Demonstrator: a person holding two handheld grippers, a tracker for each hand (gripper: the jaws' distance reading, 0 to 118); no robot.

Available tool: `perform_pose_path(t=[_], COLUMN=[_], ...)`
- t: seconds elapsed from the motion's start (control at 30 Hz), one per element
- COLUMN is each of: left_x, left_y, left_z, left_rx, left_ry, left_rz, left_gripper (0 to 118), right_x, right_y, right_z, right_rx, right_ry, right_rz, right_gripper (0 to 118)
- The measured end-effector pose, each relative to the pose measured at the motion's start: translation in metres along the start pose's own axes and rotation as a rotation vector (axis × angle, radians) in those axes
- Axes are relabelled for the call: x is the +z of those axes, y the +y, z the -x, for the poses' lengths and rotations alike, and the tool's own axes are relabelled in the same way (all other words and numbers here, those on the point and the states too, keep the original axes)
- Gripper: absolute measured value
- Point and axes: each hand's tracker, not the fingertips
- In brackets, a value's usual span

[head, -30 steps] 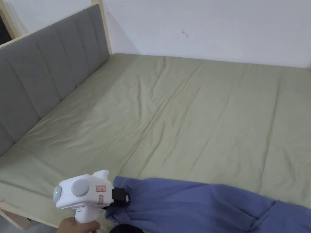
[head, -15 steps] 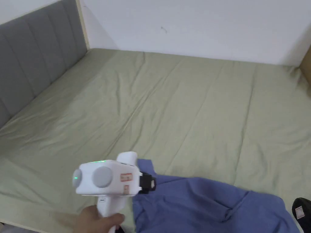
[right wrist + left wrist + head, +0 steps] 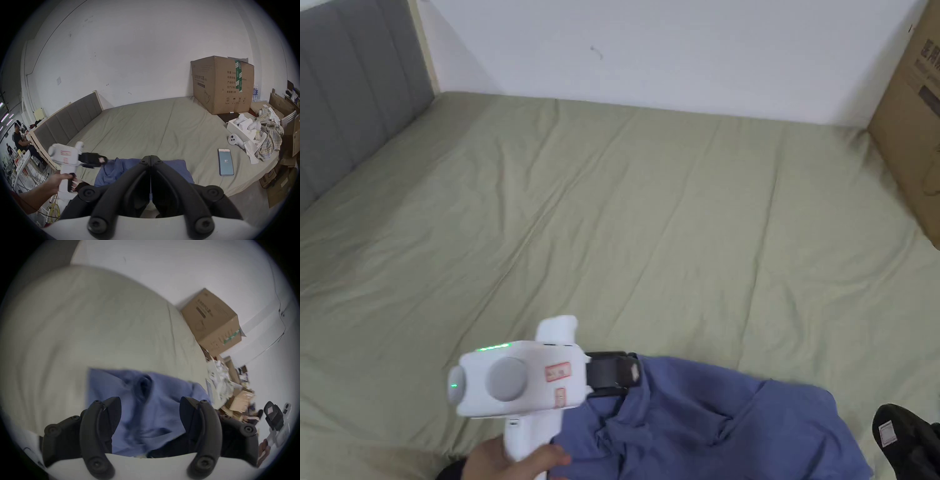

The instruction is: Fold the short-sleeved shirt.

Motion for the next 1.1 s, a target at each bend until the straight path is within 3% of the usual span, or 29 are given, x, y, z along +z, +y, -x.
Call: perform_pose_path(t=[0.03,0.07,0.1,0.13,0.17,0.27,0.43,0.57,0.7,0.83,0.97,1.1], left_x=[0.011,0.016,0.015,0.006,-0.006,-0.037,-0.09,-0.137,-0.136,-0.083,0.024,0.138], left_y=[0.001,-0.002,-0.005,-0.005,-0.009,-0.027,-0.062,-0.088,-0.087,-0.066,-0.034,-0.011], left_z=[0.006,0.013,0.02,0.025,0.027,0.015,-0.055,-0.09,-0.105,-0.104,-0.098,-0.086], left_rx=[-0.001,0.005,0.0,-0.017,-0.026,-0.041,-0.273,-0.343,-0.373,-0.261,-0.211,-0.286], left_ry=[0.079,0.139,0.167,0.196,0.242,0.186,0.183,0.198,0.225,0.071,-0.07,-0.011], left_rz=[-0.039,-0.081,-0.104,-0.076,-0.059,0.021,0.109,0.175,0.144,0.069,-0.142,-0.405], left_gripper=[76,48,6,0,0,0,0,0,0,0,0,0], right_x=[-0.001,-0.002,-0.004,-0.005,-0.006,-0.007,-0.007,-0.008,-0.003,-0.002,-0.002,-0.007], right_y=[-0.002,-0.003,-0.004,-0.005,-0.006,-0.006,-0.007,-0.007,-0.006,-0.006,-0.001,0.008], right_z=[-0.001,-0.001,-0.001,-0.002,-0.001,0.0,-0.001,-0.005,-0.006,-0.005,-0.002,0.005], right_rx=[-0.003,-0.005,-0.009,-0.01,-0.012,-0.011,-0.009,-0.023,-0.022,-0.004,0.007,0.044], right_ry=[-0.002,-0.002,0.001,0.008,0.008,0.015,0.006,-0.002,-0.012,-0.02,-0.018,-0.028], right_rz=[0.002,0.006,0.011,0.014,0.016,0.028,0.04,0.055,0.055,0.056,0.017,-0.042], right_gripper=[0,0,0,0,0,0,0,0,0,0,0,0])
